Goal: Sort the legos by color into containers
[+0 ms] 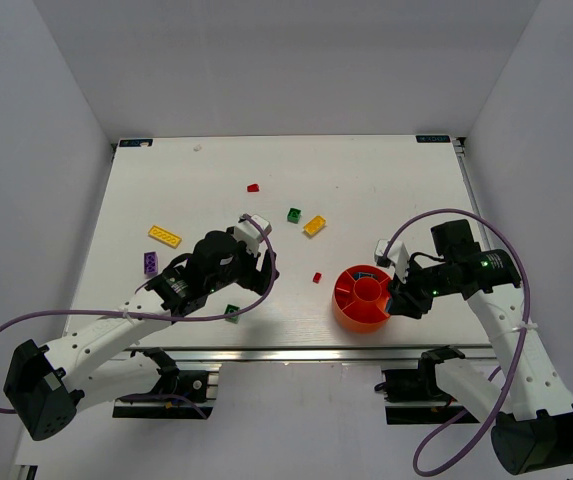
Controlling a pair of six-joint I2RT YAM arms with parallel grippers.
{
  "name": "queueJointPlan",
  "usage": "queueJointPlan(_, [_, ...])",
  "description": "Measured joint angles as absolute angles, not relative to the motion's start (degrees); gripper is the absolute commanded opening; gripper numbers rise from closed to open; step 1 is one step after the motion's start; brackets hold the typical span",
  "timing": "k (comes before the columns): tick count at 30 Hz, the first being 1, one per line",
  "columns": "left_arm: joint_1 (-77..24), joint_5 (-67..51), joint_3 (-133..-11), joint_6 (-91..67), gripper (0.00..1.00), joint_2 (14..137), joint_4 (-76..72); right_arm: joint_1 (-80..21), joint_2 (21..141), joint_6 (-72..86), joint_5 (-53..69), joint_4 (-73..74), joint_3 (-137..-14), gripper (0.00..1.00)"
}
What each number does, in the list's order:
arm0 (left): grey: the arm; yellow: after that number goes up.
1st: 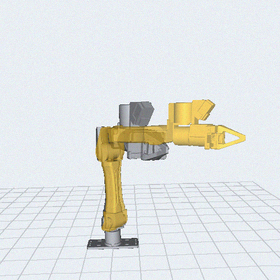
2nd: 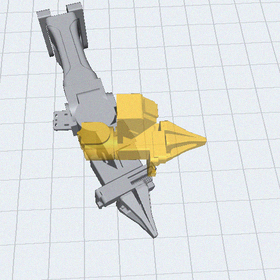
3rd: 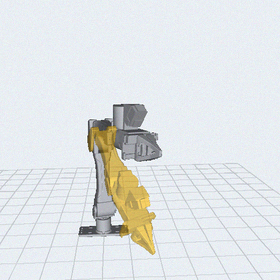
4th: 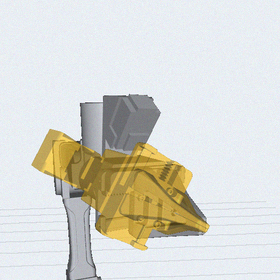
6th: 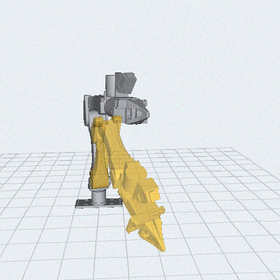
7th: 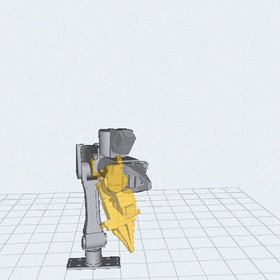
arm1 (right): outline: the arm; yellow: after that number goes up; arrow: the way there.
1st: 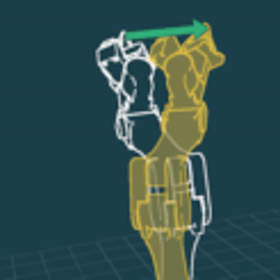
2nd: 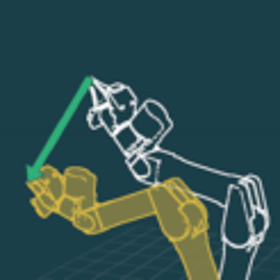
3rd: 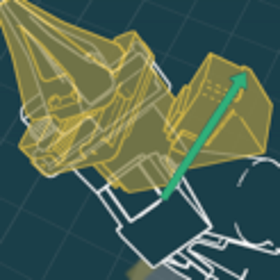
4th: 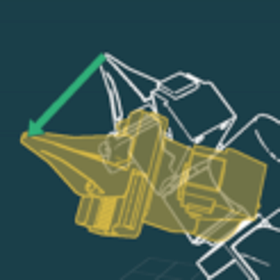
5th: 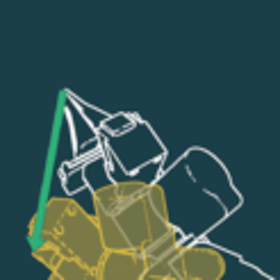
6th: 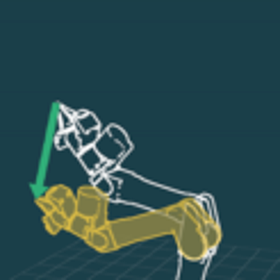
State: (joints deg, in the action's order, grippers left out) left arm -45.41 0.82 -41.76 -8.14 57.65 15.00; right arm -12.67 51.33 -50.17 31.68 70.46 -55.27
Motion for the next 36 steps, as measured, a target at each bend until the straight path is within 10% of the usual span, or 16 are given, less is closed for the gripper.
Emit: queueJointPlan(36, [-45.4,-1.7,-41.8,-8.1,0.84,57.6,15.0,-12.7,50.9,-50.2,31.7,70.5,-55.3,0.0])
